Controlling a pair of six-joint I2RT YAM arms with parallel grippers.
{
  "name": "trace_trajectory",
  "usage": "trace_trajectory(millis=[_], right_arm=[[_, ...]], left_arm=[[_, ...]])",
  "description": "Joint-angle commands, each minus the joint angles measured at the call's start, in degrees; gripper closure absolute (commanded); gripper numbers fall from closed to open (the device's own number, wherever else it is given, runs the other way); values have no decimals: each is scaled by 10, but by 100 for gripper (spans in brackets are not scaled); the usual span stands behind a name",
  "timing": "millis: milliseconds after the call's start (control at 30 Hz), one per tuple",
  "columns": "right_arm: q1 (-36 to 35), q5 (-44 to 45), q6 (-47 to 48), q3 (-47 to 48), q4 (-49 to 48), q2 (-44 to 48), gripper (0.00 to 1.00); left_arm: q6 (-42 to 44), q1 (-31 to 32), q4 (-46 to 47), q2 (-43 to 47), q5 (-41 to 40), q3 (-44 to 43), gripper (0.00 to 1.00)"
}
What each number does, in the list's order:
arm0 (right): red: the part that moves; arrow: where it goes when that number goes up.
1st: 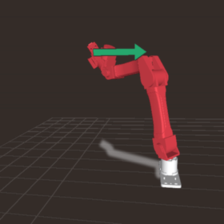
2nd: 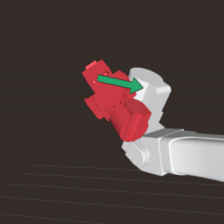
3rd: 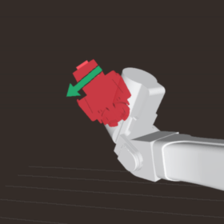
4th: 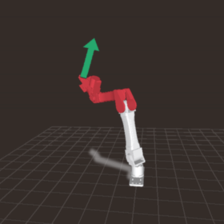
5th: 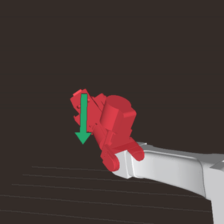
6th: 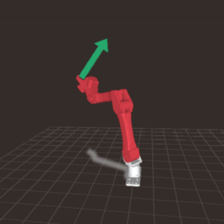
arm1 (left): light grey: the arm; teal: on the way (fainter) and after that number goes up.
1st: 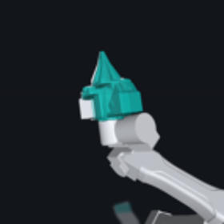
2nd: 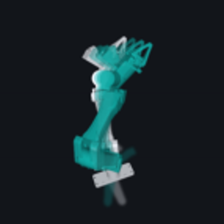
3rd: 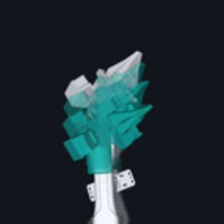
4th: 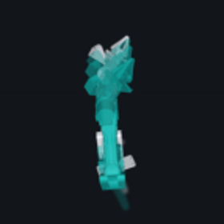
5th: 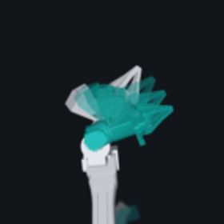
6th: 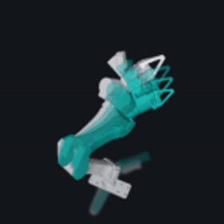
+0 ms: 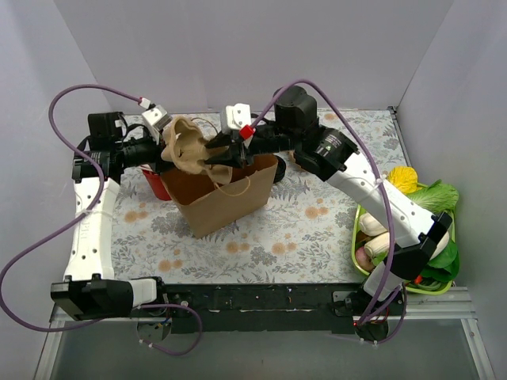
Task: Pack the takeout coffee
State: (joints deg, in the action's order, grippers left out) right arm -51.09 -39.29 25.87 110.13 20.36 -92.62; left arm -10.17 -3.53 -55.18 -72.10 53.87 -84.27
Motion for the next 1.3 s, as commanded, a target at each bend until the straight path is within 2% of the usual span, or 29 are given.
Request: trace_trajectory(millis=[0, 367, 667, 800, 900, 1033, 1167, 1267], right_arm=[[-29, -11, 90, -3, 28, 11, 99], [-52, 21, 226, -35, 104, 26, 99], [-103, 93, 298, -121, 149, 67, 99], [-132, 144, 292, -145, 150, 77, 99], [-162, 200, 284, -143, 153, 72, 99], [-192, 260, 268, -101, 186, 39, 99], [-201, 297, 243, -44, 231, 17, 99], [-202, 315, 223, -40, 234, 25, 99]], left_arm=[[-27, -1, 18, 36, 30, -33, 100], [-10, 0, -11, 64, 35, -44, 100], [-7, 1, -17, 101, 26, -37, 100], [-5, 4, -20, 129, 19, -16, 100], [14, 5, -56, 140, 18, -9, 100], [27, 5, -106, 153, 18, -5, 100], [35, 5, -119, 167, 20, 14, 100], [28, 5, -119, 173, 24, 22, 100]])
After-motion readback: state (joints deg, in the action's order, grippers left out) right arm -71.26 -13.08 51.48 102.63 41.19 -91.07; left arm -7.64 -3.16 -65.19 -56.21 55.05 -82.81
